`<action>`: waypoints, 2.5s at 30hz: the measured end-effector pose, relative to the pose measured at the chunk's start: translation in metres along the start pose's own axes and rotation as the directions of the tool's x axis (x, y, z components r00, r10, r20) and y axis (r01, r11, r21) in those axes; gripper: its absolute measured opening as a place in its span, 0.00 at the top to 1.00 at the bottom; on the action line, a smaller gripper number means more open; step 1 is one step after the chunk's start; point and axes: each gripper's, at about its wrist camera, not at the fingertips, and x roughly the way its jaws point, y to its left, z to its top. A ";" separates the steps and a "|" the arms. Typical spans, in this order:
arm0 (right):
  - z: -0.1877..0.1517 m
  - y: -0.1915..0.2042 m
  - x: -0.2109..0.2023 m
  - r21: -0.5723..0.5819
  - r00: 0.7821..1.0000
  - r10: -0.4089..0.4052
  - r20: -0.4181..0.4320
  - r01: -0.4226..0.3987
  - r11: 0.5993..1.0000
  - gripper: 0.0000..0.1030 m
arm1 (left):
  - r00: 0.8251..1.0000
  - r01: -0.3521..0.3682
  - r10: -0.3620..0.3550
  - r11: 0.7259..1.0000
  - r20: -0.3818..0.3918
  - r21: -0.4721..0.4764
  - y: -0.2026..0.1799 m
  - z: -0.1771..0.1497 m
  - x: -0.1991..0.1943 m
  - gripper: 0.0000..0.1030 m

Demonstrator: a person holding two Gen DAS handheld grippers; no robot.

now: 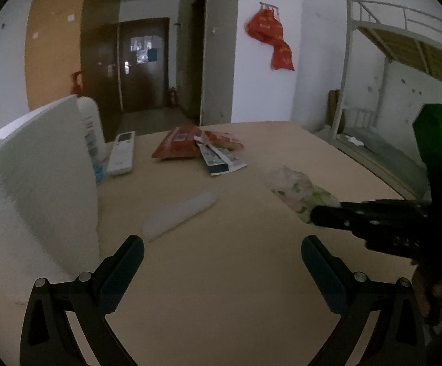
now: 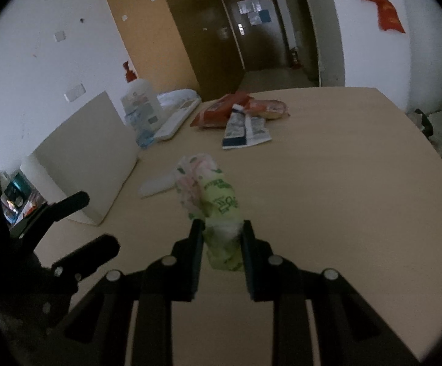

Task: Organize soft objects
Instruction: 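Lift the plastic packet with the right gripper toward the foam box, then close the left gripper on the white plastic tube, then carry the white tube with the left gripper while the right carries the packet to the box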

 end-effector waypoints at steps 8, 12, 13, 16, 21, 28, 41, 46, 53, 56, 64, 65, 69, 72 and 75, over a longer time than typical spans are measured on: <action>0.001 -0.009 -0.001 0.028 1.000 0.021 0.017 -0.021 0.999 0.73 | 0.994 -0.005 0.000 0.999 -0.112 -0.051 0.015 0.013 0.037 0.00; 0.002 -0.010 -0.001 0.026 0.999 0.036 0.018 -0.036 0.999 0.73 | 0.988 -0.045 0.037 0.998 -0.148 -0.051 0.022 0.017 0.052 0.02; 0.003 -0.010 0.000 0.024 0.999 0.041 0.018 -0.042 0.999 0.73 | 0.987 -0.053 0.045 0.997 -0.155 -0.048 0.023 0.018 0.055 0.03; 0.006 -0.010 0.004 0.023 0.998 0.058 0.015 -0.059 0.998 0.73 | 0.982 -0.068 0.061 0.997 -0.177 -0.036 0.028 0.019 0.065 0.04; 0.010 -0.009 0.012 0.015 0.997 0.074 0.004 -0.074 0.997 0.73 | 0.979 -0.072 0.064 0.997 -0.195 -0.033 0.038 0.022 0.079 0.08; 0.012 -0.013 0.020 0.026 0.996 0.085 -0.008 -0.084 0.996 0.73 | 0.969 -0.080 0.070 0.996 -0.238 -0.032 0.052 0.023 0.099 0.17; 0.016 -0.010 0.026 0.018 0.996 0.089 -0.024 -0.089 0.996 0.73 | 0.956 -0.082 0.076 0.997 -0.283 -0.010 0.058 0.018 0.108 0.41; 0.016 -0.009 0.023 0.018 0.996 0.086 -0.016 -0.086 0.996 0.73 | 0.950 -0.126 0.125 0.992 -0.287 0.018 0.056 0.018 0.100 0.71; 0.015 -0.006 0.019 0.022 0.996 0.093 -0.006 -0.093 0.995 0.73 | 0.951 -0.134 0.151 0.988 -0.270 0.078 0.047 0.013 0.086 0.94; 0.013 -0.003 0.015 0.019 0.995 0.097 0.001 -0.097 0.995 0.73 | 0.959 -0.118 0.136 0.989 -0.249 0.086 0.041 0.013 0.079 0.95; 0.009 -0.003 0.002 0.027 0.996 0.090 0.027 -0.091 0.996 0.73 | 0.980 -0.090 0.101 0.994 -0.173 0.069 0.033 0.022 0.049 0.95; 0.009 -0.003 0.001 0.028 0.996 0.088 0.031 -0.089 0.996 0.73 | 0.983 -0.084 0.094 0.994 -0.159 0.070 0.031 0.024 0.044 0.95; 0.008 -0.001 -0.007 0.026 0.995 0.087 0.045 -0.088 0.996 0.73 | 0.989 -0.080 0.089 0.994 -0.118 0.080 0.023 0.030 0.029 0.95; 0.006 0.004 -0.013 0.017 0.995 0.089 0.053 -0.090 0.996 0.73 | 0.991 -0.086 0.094 0.993 -0.095 0.081 0.018 0.032 0.018 0.95; 0.003 0.009 -0.021 0.008 0.994 0.091 0.067 -0.091 0.996 0.73 | 0.993 -0.087 0.093 0.993 -0.074 0.079 0.014 0.032 0.004 0.95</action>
